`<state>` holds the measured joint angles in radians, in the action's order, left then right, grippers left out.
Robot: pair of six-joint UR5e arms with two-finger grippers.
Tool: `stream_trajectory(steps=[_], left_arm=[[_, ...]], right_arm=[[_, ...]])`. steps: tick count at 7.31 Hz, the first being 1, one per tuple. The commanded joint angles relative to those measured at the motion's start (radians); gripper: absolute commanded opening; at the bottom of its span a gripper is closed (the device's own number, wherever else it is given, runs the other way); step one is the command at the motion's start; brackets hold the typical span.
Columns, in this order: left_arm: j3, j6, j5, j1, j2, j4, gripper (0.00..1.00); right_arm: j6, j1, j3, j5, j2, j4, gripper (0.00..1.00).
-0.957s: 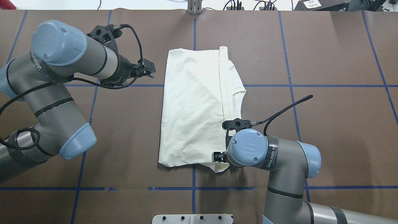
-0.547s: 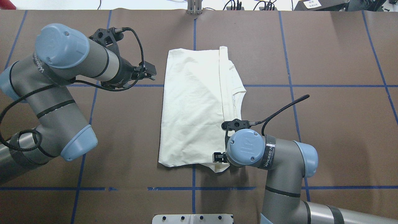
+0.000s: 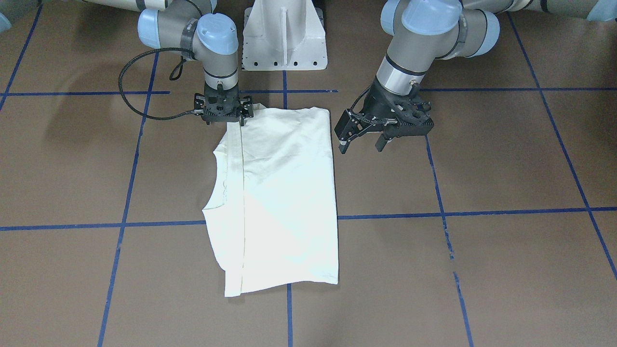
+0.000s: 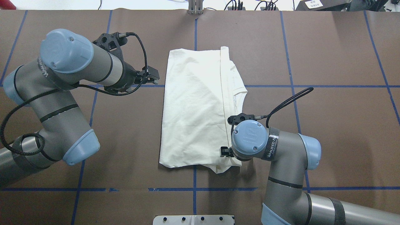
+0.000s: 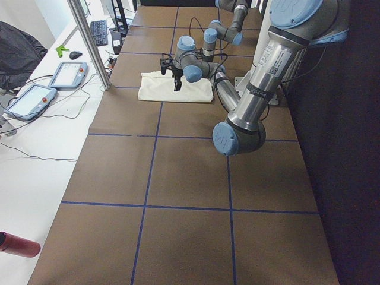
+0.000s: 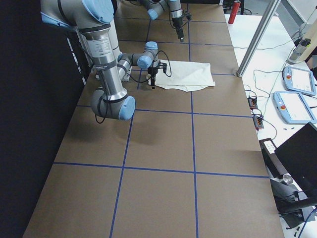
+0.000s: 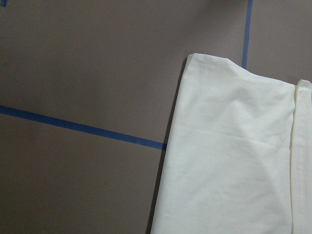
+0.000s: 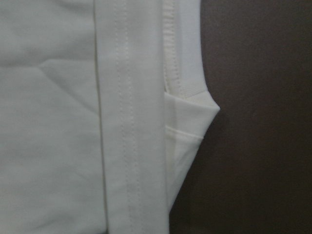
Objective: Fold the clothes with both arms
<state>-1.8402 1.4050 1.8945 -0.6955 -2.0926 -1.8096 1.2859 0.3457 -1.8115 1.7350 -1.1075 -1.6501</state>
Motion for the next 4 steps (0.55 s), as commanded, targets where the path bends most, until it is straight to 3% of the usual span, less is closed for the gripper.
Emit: stream_trajectory(steps=[1,4], left_arm=[[0.003,0.003,-0.002,0.011,0.0,-0.001,1.0],[0.007,0.008,-0.003,0.022,-0.001,-0.002,1.0]], right_arm=[[-0.005,0.012,-0.005,0.005,-0.002,-0.037,1.0],[-0.04,0.033,-0.012,0.005,-0.008,-0.08,1.0]])
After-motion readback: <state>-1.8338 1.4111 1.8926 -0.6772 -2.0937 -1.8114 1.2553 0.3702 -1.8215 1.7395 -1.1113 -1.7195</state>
